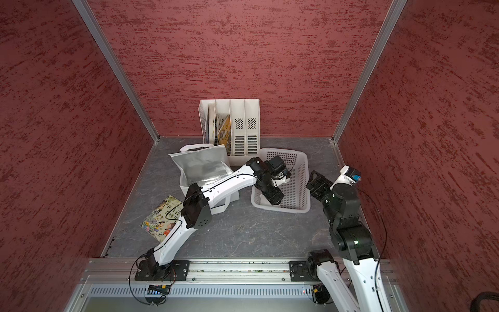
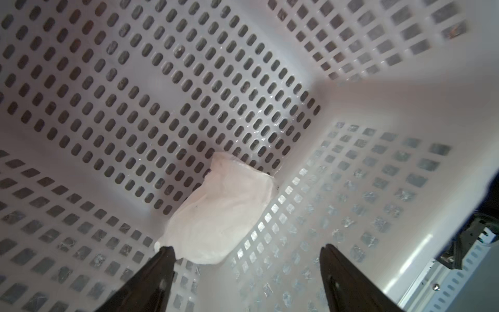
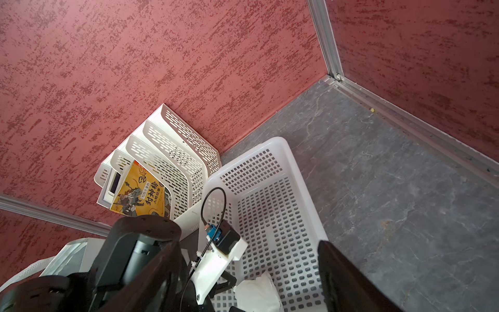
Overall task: Place the ice pack in the delivery bag
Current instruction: Pick up the ice pack from the bin.
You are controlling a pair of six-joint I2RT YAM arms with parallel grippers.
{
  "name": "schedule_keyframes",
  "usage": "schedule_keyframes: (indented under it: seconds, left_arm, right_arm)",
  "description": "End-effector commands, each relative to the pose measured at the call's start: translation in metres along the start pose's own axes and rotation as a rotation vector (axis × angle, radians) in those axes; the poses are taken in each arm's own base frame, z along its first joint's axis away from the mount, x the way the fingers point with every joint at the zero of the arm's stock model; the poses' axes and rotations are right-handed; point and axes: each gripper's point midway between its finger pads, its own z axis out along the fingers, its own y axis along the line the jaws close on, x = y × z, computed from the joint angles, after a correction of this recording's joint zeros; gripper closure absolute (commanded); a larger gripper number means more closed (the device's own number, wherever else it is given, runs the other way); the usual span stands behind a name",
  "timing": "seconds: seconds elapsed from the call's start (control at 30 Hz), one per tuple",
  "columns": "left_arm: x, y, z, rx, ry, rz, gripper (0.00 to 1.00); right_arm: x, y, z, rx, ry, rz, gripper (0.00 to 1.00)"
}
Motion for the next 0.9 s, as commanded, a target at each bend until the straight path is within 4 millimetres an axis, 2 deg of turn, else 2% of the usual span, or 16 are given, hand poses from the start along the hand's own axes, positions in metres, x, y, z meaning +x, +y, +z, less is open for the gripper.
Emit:
schedule_keyframes:
  seconds: [0.0,0.13,0.43,0.53,0.7,0.87]
  left_arm:
    - [0.0,0.009,0.016,-0.021,0.018,0.04,0.12]
    - [-0.002,0.021,0.035,-0.034,0.024,0.032,0.12]
    - [0.011,0.037,0.089,-0.098,0.086,0.027,0.11]
    - [0.013,0.039,0.1,-0.112,0.094,0.021,0.12]
    - [0.013,0.037,0.108,-0.097,0.091,0.002,0.31]
    - [-0.006,0.021,0.083,-0.062,0.023,0.0,0.48]
  right_arm:
    - [-0.009,0.002,-0.008,0.001,-0.022,0.012,0.17]
    - [-0.004,0.005,-0.003,-0.01,0.009,0.021,0.17]
    - [0.002,0.01,0.003,-0.031,0.043,0.041,0.17]
    - [0.003,0.011,0.004,-0.035,0.048,0.039,0.17]
    - [0.001,0.012,0.003,-0.038,0.045,0.034,0.17]
    - [-0.001,0.014,0.002,-0.043,0.042,0.029,0.17]
